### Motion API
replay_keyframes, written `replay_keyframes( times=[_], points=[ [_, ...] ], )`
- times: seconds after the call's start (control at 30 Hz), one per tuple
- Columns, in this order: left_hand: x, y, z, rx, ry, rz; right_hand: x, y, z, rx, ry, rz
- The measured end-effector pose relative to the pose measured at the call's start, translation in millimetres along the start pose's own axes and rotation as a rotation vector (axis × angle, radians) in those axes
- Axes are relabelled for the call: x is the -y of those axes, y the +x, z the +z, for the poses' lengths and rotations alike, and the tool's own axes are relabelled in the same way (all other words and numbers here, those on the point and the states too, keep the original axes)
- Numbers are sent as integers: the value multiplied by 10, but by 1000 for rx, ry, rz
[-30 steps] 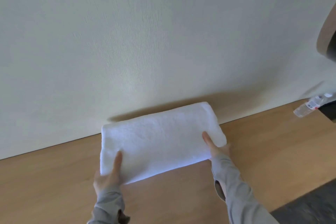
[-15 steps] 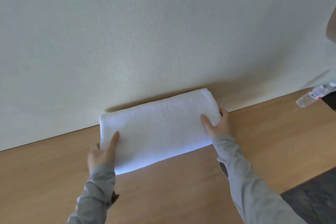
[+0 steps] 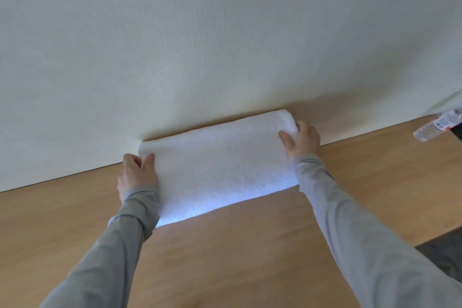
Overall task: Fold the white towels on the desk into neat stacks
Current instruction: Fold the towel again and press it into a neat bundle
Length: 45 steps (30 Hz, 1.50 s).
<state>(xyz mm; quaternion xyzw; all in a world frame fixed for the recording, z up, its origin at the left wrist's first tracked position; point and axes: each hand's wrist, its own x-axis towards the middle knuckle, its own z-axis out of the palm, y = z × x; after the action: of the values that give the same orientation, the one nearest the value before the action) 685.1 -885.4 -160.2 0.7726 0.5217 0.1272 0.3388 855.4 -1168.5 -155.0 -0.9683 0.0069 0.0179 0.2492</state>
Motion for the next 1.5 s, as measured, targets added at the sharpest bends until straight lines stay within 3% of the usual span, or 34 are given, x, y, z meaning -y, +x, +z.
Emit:
replay_keyframes(
  times=[0.07,0.17,0.27,0.33,0.63,0.87,1.13,1.27,1.5],
  points=[
    [-69,-112,-31,-65,9,21,69,-84,-35,-137,-223,-144],
    [-230,-396,-42,-203,248,387,311,-262,-18,-149,-208,-501],
    [-432,-747,143,36,524,801,598,-551,177,61,-190,-749],
    [-451,-887,283,166,576,876,642,-647,278,140,-247,-766],
    [-359,-766,410,289,656,886,515,-544,367,230,-437,-728],
    [2,-549,83,209,639,829,-8,-431,173,157,-458,-687],
    [-50,-511,18,246,692,811,105,-404,69,211,-439,-636],
    [-86,-489,-351,112,750,693,266,-443,-231,124,-326,-552],
    [-129,-482,-1183,49,752,590,1051,-700,-593,97,-350,-683]
  ],
)
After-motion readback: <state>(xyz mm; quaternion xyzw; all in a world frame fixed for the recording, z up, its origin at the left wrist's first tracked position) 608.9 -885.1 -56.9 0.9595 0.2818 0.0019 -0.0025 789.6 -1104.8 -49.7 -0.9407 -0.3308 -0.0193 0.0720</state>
